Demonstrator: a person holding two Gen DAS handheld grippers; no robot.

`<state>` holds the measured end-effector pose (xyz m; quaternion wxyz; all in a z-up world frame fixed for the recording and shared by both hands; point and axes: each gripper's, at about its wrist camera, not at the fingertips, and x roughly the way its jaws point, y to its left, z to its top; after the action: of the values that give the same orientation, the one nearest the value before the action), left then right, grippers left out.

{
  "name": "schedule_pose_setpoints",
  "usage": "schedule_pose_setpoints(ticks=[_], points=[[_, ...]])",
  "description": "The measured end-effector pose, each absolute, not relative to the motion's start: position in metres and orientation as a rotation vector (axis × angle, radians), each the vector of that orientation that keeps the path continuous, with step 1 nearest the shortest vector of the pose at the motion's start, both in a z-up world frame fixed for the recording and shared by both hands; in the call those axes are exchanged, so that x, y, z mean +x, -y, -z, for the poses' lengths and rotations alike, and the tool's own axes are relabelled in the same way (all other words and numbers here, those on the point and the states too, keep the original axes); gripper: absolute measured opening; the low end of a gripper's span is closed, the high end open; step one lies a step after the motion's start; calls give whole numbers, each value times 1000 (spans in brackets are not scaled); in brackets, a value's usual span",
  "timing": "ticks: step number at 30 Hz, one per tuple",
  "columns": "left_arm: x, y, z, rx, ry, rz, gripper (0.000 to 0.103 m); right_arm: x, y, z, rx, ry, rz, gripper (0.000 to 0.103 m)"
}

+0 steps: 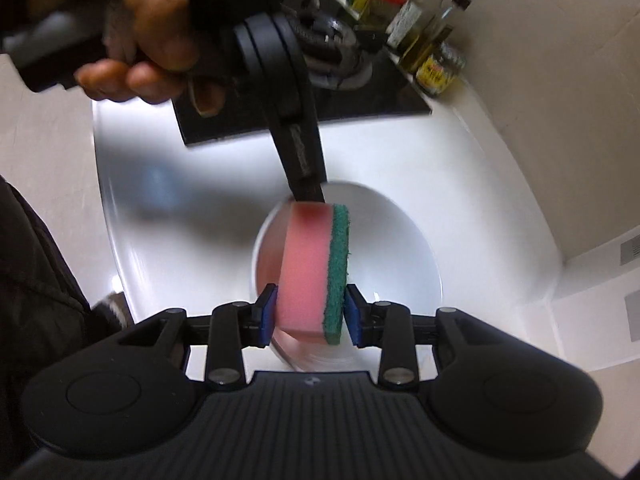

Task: Clean bowl
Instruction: 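Carry the sponge to the bowl with the right gripper while the left gripper grasps the bowl rim, then tilt the bowl up with the left gripper while the right gripper scrubs inside with the sponge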

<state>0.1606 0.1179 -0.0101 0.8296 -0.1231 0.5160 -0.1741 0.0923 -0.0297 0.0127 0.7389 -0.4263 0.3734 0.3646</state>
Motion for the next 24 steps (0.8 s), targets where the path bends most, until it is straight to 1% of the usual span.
schedule_pose_setpoints(ticks=[1, 4, 7, 11, 18, 20, 24], points=[[161, -118, 10, -265, -1093, 363, 16, 96, 30, -13, -934, -833, -800, 33], [158, -117, 10, -284, -1085, 332, 15, 106, 26, -11, -894, -862, -797, 33], [157, -116, 11, -281, -1076, 325, 15, 111, 23, -5, -883, -862, -803, 33], [157, -118, 11, -298, -1078, 317, 15, 109, 30, -14, -817, -887, -868, 31], [159, -119, 15, -315, -1079, 318, 16, 93, 26, -13, -909, -869, -904, 31], [159, -120, 16, -319, -1078, 321, 15, 89, 21, -9, -950, -855, -911, 35], [162, -122, 17, -330, -1078, 333, 15, 77, 15, -1, -1048, -819, -919, 36]])
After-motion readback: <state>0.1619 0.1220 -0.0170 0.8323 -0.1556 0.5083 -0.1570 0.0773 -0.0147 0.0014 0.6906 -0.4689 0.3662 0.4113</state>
